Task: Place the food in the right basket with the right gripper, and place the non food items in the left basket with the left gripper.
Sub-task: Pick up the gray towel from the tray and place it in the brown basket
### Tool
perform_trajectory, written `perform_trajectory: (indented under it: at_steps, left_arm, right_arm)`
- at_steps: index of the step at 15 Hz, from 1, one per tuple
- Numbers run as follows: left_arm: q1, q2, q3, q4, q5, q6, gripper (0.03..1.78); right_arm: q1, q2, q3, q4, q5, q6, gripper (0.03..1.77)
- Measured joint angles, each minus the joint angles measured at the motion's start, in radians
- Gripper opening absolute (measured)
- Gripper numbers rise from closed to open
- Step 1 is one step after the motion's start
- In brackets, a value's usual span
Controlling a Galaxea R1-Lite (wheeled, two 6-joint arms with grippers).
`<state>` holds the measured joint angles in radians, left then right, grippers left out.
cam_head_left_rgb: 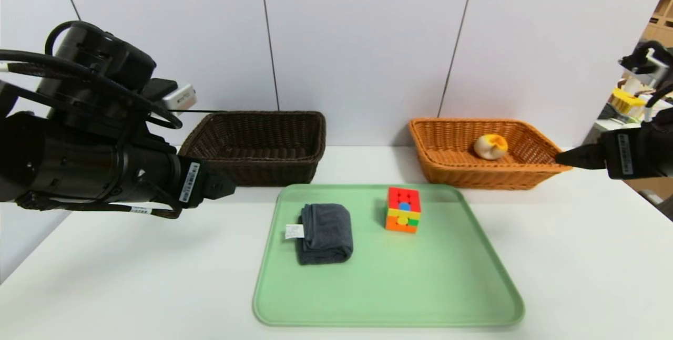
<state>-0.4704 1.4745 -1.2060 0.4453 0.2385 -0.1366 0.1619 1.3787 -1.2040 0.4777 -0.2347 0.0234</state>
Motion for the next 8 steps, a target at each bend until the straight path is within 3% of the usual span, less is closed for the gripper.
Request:
perform_trajectory:
  at_steps: [5, 8]
  left_arm:
    - [-0.002, -0.018, 0.004, 0.000, 0.000, 0.006, 1.69]
    - [-0.002, -0.030, 0.005, 0.001, 0.000, 0.008, 1.69]
  right_arm:
    - [0.006, -0.116, 0.089, -0.086, 0.044, -0.047, 1.69]
    - [0.006, -0.128, 0.082, -0.045, 0.047, -0.089, 1.69]
